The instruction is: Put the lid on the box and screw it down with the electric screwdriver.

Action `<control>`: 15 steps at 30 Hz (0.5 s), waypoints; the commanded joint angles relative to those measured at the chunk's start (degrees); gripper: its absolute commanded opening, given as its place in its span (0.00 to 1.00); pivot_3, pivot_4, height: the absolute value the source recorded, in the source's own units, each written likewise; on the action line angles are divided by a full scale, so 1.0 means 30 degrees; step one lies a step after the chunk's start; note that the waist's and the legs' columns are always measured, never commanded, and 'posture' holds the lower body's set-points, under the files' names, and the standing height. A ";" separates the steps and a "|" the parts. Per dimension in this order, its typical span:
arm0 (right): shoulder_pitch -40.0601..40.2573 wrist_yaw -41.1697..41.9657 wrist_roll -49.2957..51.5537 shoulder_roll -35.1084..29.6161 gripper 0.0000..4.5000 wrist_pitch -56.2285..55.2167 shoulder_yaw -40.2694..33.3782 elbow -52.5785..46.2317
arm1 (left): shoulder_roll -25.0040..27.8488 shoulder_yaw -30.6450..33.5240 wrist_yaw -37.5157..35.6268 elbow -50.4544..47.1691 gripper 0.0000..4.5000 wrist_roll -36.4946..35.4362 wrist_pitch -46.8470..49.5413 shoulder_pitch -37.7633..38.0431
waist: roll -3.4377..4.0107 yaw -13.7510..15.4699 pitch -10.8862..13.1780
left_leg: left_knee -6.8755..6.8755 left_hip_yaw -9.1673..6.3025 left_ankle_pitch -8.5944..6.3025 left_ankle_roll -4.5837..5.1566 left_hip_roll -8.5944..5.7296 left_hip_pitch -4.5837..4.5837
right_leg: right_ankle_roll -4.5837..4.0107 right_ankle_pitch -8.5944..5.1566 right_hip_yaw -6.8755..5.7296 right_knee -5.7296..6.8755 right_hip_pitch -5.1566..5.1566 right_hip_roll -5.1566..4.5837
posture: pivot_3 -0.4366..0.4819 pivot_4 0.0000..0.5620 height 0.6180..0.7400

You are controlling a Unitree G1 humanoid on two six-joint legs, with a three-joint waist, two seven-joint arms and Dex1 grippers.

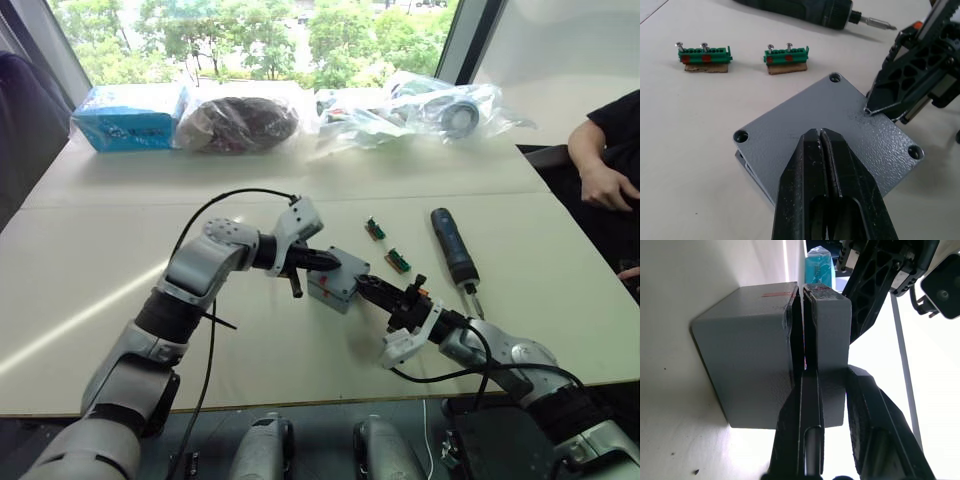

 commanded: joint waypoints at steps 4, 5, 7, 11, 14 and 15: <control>0.0449 0.0312 0.0748 -0.0287 0.65 0.0123 -0.0327 -0.0061 | -0.0059 -0.2054 0.1028 0.0825 0.00 0.1894 0.1176 0.1221 | -0.0074 -0.0043 -0.0154 | -0.0022 0.0001 -0.0033 0.0047 0.0011 0.0269 | -0.0094 -0.0066 0.0000 -0.0037 0.0275 -0.0003 | 0.48 0.27 1.00; 0.0540 0.0432 0.0918 -0.0365 0.73 0.0170 -0.0454 -0.0177 | -0.0115 -0.2152 0.1169 0.0895 0.00 0.2002 0.1302 0.1290 | -0.0080 -0.0038 -0.0210 | -0.0022 -0.0001 -0.0034 0.0048 0.0020 0.0283 | -0.0098 -0.0071 0.0001 -0.0030 0.0284 -0.0004 | 0.48 0.27 1.00; 0.0766 0.0542 0.1344 -0.0481 0.73 0.0224 -0.0759 -0.0468 | -0.0175 -0.2294 0.1388 0.1040 0.00 0.2173 0.1475 0.1409 | -0.0079 -0.0020 -0.0319 | -0.0022 -0.0003 -0.0034 0.0048 0.0024 0.0299 | -0.0100 -0.0072 0.0001 -0.0023 0.0296 -0.0004 | 0.48 0.27 1.00; 0.1103 0.0991 0.1955 -0.0645 0.73 0.0357 -0.1175 -0.1042 | -0.0233 -0.2471 0.1798 0.1811 0.00 0.2615 0.1231 0.1411 | -0.0078 -0.0026 -0.0365 | -0.0023 -0.0004 -0.0035 0.0050 0.0025 0.0320 | -0.0107 -0.0076 0.0002 -0.0022 0.0320 -0.0005 | 0.48 0.27 1.00; 0.1113 0.1311 0.2214 -0.0570 0.73 0.0466 -0.1331 -0.1281 | -0.0362 -0.2426 0.1994 0.2313 0.00 0.2738 0.1217 0.1274 | -0.0079 -0.0018 -0.0395 | -0.0023 -0.0005 -0.0035 0.0050 0.0025 0.0325 | -0.0108 -0.0077 0.0005 -0.0021 0.0320 -0.0005 | 0.48 0.27 1.00; 0.1090 0.1396 0.2256 -0.0552 0.73 0.0478 -0.1348 -0.1322 | -0.0399 -0.2427 0.2027 0.2417 0.00 0.2776 0.1203 0.1240 | -0.0077 -0.0018 -0.0427 | -0.0023 -0.0006 -0.0035 0.0050 0.0026 0.0326 | -0.0108 -0.0077 0.0004 -0.0021 0.0320 -0.0004 | 0.48 0.27 1.00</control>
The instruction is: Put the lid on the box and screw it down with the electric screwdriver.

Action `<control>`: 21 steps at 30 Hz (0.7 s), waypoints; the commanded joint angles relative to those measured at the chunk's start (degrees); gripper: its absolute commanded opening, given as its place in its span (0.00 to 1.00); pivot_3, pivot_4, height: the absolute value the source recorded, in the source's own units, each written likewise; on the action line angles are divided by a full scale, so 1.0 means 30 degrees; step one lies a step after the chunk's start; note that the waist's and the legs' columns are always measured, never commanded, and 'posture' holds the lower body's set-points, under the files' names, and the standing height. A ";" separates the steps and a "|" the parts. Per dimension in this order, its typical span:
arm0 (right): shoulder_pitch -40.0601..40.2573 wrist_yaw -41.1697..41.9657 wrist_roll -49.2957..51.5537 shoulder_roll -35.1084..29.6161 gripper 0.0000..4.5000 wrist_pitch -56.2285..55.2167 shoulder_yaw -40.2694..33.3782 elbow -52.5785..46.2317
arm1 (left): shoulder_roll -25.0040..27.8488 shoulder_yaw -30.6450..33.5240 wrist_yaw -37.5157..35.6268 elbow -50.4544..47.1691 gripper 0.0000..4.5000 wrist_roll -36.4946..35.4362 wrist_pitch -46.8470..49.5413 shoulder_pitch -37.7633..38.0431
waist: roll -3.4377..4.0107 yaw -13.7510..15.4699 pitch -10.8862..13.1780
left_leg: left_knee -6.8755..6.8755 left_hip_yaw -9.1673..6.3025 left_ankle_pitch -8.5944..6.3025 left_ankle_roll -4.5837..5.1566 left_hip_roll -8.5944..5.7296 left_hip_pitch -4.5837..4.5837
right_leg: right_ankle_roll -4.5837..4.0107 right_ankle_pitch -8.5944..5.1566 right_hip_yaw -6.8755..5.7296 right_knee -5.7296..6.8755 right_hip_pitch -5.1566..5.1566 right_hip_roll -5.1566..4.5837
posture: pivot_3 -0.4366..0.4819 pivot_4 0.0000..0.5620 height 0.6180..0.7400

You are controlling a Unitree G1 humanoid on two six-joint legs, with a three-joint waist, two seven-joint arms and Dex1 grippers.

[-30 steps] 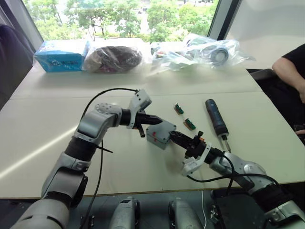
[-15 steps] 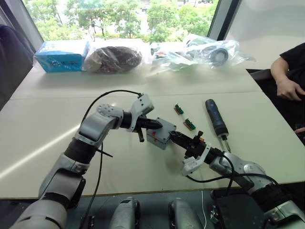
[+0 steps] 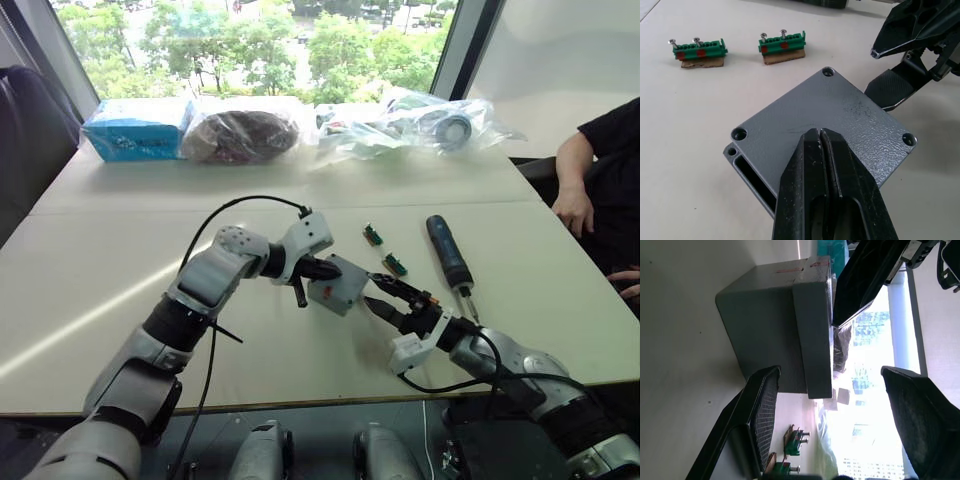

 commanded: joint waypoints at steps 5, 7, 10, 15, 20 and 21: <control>-0.0245 0.0624 0.0983 0.0154 0.73 0.0189 -0.0719 -0.1126 | 0.0164 -0.1445 0.0556 0.2409 0.00 0.1625 0.0879 0.0943 | -0.0006 0.0008 -0.0098 | -0.0002 0.0000 -0.0004 0.0006 0.0001 0.0001 | -0.0005 -0.0006 0.0000 -0.0002 0.0001 -0.0003 | 0.48 0.27 1.00; 0.0063 0.0813 0.1320 0.0089 0.73 0.0292 -0.0882 -0.1343 | 0.0123 -0.1409 0.0639 0.2345 0.00 0.1593 0.0941 0.0943 | -0.0004 0.0011 -0.0101 | -0.0002 -0.0001 -0.0004 0.0006 0.0001 0.0001 | -0.0006 -0.0006 0.0001 -0.0003 0.0000 -0.0005 | 0.48 0.27 1.00; 0.0670 0.1111 0.1825 0.0057 0.73 0.0587 -0.1244 -0.1855 | 0.0114 -0.1225 0.0704 0.2074 0.00 0.1417 0.1098 0.0981 | -0.0003 0.0022 -0.0102 | -0.0002 -0.0001 -0.0005 0.0007 0.0000 0.0000 | -0.0007 -0.0008 0.0001 -0.0003 0.0000 -0.0010 | 0.48 0.27 1.00; 0.1835 0.2464 0.3621 0.0216 0.41 0.1144 -0.1869 -0.3017 | -0.0117 -0.0541 0.1052 0.1860 0.00 0.1138 0.0590 0.0963 | -0.0004 0.0012 -0.0102 | -0.0007 -0.0002 -0.0008 0.0008 0.0001 -0.0002 | -0.0009 -0.0012 0.0001 -0.0005 -0.0006 -0.0019 | 0.48 0.27 1.00; 0.2996 0.5990 0.7546 0.1400 0.01 0.4094 -0.1850 -0.4183 | -0.0520 0.0464 0.1294 0.1412 0.00 0.0637 0.0399 0.0942 | -0.0010 0.0017 -0.0099 | -0.0019 -0.0004 -0.0011 0.0011 0.0004 -0.0009 | -0.0012 -0.0021 0.0002 -0.0007 -0.0014 -0.0026 | 0.48 0.27 1.00; 0.3227 0.6827 0.8628 0.1785 0.01 0.4966 -0.1833 -0.4543 | -0.0612 0.0685 0.1335 0.1285 0.00 0.0517 0.0365 0.0958 | -0.0007 0.0026 -0.0097 | -0.0024 -0.0010 -0.0011 0.0012 0.0004 -0.0014 | -0.0014 -0.0023 0.0000 -0.0008 -0.0017 -0.0027 | 0.48 0.27 1.00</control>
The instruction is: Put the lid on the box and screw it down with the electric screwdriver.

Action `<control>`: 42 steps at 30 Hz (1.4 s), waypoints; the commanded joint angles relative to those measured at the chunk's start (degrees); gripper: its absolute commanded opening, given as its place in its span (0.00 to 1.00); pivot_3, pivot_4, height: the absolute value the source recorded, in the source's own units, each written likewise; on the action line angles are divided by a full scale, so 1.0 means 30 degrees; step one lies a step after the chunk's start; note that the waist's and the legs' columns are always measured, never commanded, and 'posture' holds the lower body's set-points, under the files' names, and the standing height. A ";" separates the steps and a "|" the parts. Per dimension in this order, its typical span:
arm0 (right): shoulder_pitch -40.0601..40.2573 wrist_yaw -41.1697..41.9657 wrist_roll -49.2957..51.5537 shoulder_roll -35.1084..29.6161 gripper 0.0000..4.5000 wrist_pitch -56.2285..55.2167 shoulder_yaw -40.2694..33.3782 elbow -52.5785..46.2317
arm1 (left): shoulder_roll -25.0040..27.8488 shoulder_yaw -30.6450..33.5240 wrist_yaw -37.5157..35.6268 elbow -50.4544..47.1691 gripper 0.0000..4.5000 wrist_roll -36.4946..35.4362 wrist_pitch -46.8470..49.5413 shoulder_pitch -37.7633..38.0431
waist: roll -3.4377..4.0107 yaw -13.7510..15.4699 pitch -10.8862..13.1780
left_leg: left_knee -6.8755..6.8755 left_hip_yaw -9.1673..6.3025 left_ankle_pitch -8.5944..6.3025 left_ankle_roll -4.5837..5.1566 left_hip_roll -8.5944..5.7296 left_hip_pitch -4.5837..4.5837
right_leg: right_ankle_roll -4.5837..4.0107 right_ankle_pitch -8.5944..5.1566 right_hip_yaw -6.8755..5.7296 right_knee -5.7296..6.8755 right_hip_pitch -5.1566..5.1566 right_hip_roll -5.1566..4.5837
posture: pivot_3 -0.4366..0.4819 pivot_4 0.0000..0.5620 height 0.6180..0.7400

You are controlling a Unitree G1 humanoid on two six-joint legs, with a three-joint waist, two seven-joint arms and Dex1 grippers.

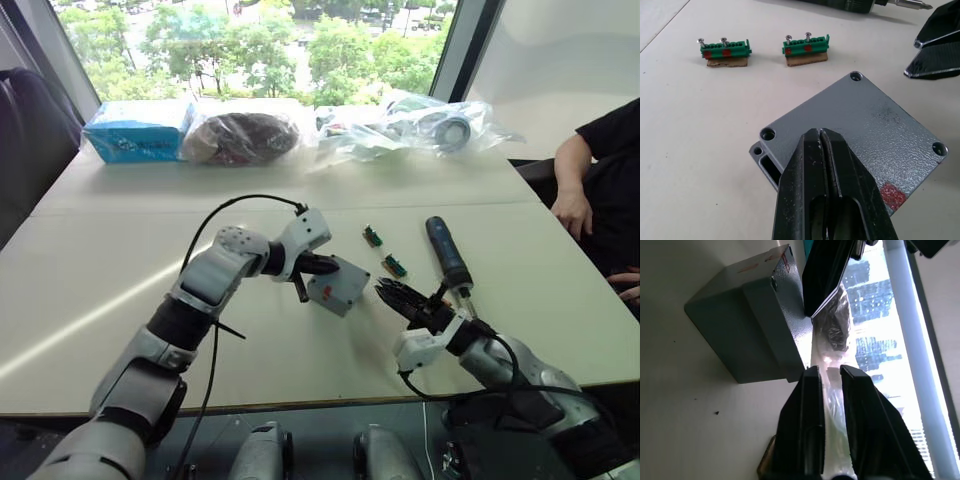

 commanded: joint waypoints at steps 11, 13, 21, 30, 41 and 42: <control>0.2224 0.7604 1.2242 0.4220 0.01 1.4238 -0.1212 -0.6565 | -0.1112 0.3216 0.0881 -0.0636 0.00 -0.2423 0.1674 0.0099 | 0.0047 0.0088 0.0151 | -0.0003 -0.0015 -0.0005 -0.0004 -0.0015 -0.0132 | -0.0004 0.0001 -0.0025 -0.0005 -0.0139 -0.0132 | 0.48 0.27 1.00; 0.2047 0.7656 1.2747 0.4502 0.01 1.5152 -0.1398 -0.7014 | -0.1207 0.3808 0.0833 -0.0989 0.00 -0.3012 0.1979 -0.0041 | 0.0056 0.0087 0.0209 | -0.0005 -0.0015 -0.0006 -0.0005 -0.0015 -0.0157 | -0.0003 0.0002 -0.0025 -0.0005 -0.0170 -0.0141 | 0.48 0.27 1.00; 0.1780 0.7697 1.3586 0.4480 0.01 1.6745 -0.2278 -0.7976 | -0.0682 0.5777 0.1599 -0.1113 0.00 -0.4268 0.2852 -0.0571 | 0.0074 0.0086 0.0233 | -0.0010 -0.0013 -0.0005 -0.0007 -0.0026 -0.0374 | -0.0002 0.0009 -0.0034 0.0002 -0.0387 -0.0131 | 0.48 0.27 1.00; 0.1806 0.6977 1.4381 0.5059 0.01 1.8302 -0.2751 -0.9700 | 0.1052 0.4983 0.1073 -0.1255 0.00 -0.4096 0.2931 0.0905 | 0.0076 0.0041 0.0245 | -0.0011 -0.0010 -0.0005 -0.0006 -0.0037 -0.0384 | 0.0000 0.0009 -0.0058 0.0002 -0.0396 -0.0107 | 0.48 0.27 1.00; 0.1398 0.6751 1.4345 0.5341 0.01 1.8607 -0.2098 -0.9539 | 0.1300 0.3905 0.0378 -0.2103 0.00 -0.4226 0.3162 0.1731 | 0.0080 0.0362 0.0257 | -0.0010 -0.0008 -0.0005 -0.0007 -0.0042 -0.0408 | -0.0003 0.0009 -0.0055 -0.0004 -0.0419 -0.0137 | 0.48 0.27 1.00; 0.1324 0.6747 1.4309 0.5351 0.01 1.8575 -0.2024 -0.9469 | 0.1265 0.3848 0.0328 -0.2160 0.00 -0.4257 0.3181 0.1729 | 0.0080 0.0373 0.0258 | -0.0010 -0.0008 -0.0005 -0.0007 -0.0042 -0.0410 | -0.0004 0.0008 -0.0055 -0.0003 -0.0422 -0.0136 | 0.48 0.27 1.00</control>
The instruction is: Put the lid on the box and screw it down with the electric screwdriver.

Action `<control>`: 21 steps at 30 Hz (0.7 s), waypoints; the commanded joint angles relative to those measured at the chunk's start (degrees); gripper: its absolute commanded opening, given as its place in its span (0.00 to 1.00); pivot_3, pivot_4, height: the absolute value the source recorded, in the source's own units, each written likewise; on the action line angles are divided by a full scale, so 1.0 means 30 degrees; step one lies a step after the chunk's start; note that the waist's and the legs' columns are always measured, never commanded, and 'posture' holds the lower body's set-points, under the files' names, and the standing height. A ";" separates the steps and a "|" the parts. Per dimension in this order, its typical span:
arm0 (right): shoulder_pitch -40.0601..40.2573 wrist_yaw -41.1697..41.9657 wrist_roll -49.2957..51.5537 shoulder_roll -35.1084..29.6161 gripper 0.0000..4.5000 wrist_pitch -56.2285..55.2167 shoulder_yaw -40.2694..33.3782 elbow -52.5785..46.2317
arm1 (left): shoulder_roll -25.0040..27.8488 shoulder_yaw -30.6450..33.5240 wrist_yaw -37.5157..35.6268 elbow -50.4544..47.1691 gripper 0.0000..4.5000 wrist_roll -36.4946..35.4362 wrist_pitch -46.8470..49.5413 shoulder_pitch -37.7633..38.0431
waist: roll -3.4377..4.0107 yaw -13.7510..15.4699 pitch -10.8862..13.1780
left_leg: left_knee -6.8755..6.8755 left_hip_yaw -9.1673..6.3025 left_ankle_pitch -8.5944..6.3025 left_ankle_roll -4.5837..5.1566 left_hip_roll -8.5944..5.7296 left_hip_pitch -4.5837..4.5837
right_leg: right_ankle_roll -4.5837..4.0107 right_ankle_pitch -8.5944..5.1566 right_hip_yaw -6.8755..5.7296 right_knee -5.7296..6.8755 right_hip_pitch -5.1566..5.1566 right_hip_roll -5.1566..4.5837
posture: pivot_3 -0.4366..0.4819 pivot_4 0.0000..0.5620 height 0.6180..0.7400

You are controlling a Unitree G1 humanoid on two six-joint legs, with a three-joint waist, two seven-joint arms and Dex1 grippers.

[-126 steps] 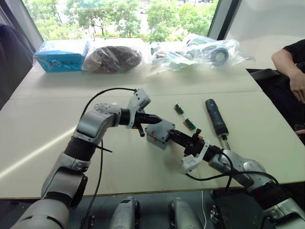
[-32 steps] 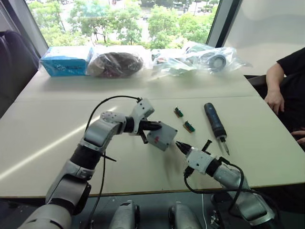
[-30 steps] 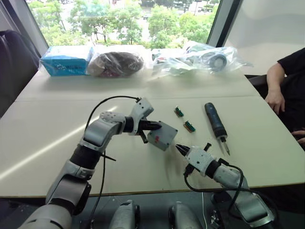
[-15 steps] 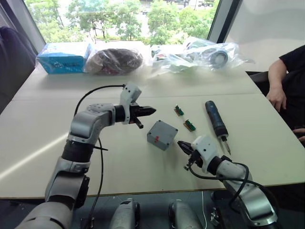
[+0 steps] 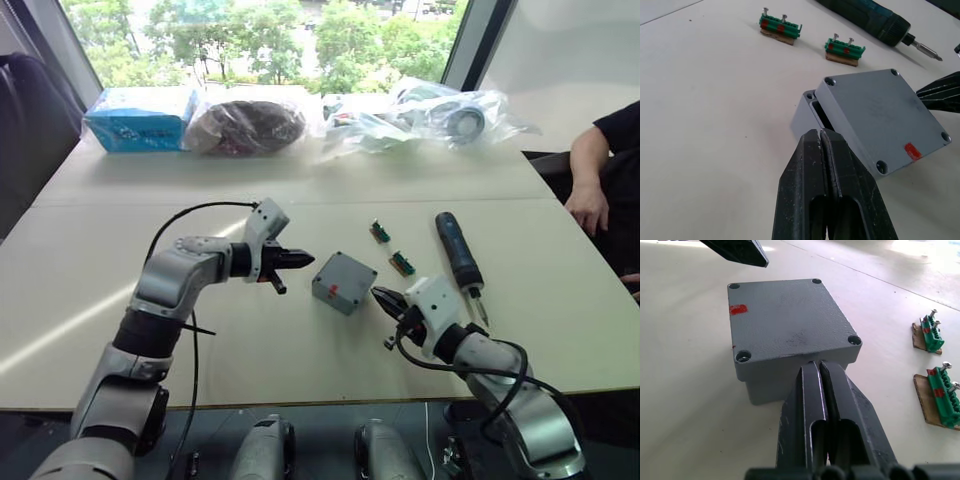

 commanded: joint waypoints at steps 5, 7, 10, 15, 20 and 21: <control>-0.0866 -0.0152 -0.0024 0.0215 0.01 -0.0301 0.0375 -0.0032 | -0.0023 -0.0518 -0.0389 -0.1201 0.00 -0.0283 -0.0071 -0.0002 | 0.0002 0.0042 0.0002 | 0.0000 0.0000 0.0000 0.0000 0.0000 -0.0008 | -0.0002 0.0000 0.0001 -0.0002 -0.0004 -0.0003 | 0.48 0.27 1.00; -0.0866 -0.0187 -0.0012 0.0212 0.01 -0.0336 0.0402 0.0003 | -0.0063 -0.0545 -0.0362 -0.1244 0.00 -0.0287 -0.0016 0.0016 | 0.0003 0.0038 0.0002 | 0.0000 0.0001 0.0000 0.0000 0.0000 -0.0010 | -0.0003 -0.0001 0.0004 -0.0005 -0.0005 -0.0005 | 0.48 0.27 1.00; -0.0856 -0.0228 -0.0016 0.0209 0.01 -0.0379 0.0445 0.0020 | -0.0182 -0.0602 -0.0265 -0.1236 0.00 -0.0212 -0.0101 -0.0010 | 0.0003 0.0035 0.0002 | 0.0000 0.0000 0.0000 0.0000 0.0000 -0.0011 | -0.0003 -0.0001 0.0005 -0.0005 -0.0006 -0.0005 | 0.48 0.27 1.00; -0.0837 -0.0293 0.0074 0.0303 0.01 -0.0319 0.0487 -0.0075 | -0.0524 -0.0587 0.0051 -0.1030 0.00 -0.0104 -0.0178 -0.0232 | 0.0003 0.0041 0.0002 | 0.0000 0.0001 0.0000 0.0000 0.0000 -0.0012 | -0.0003 -0.0001 0.0004 -0.0006 -0.0006 -0.0003 | 0.48 0.27 1.00; -0.0894 -0.0387 0.0105 0.0404 0.01 -0.0274 0.0559 -0.0106 | -0.0705 -0.0648 0.0195 -0.0812 0.00 0.0073 -0.0301 -0.0356 | 0.0003 0.0038 0.0002 | 0.0000 0.0001 0.0000 0.0001 0.0000 -0.0012 | -0.0003 -0.0001 -0.0001 -0.0005 -0.0007 0.0002 | 0.48 0.27 1.00; -0.0905 -0.0396 0.0101 0.0421 0.01 -0.0270 0.0565 -0.0102 | -0.0725 -0.0652 0.0199 -0.0766 0.00 0.0108 -0.0321 -0.0373 | 0.0003 0.0037 0.0002 | 0.0000 0.0000 0.0000 0.0000 0.0000 -0.0011 | -0.0003 -0.0001 -0.0002 -0.0005 -0.0007 0.0003 | 0.48 0.27 1.00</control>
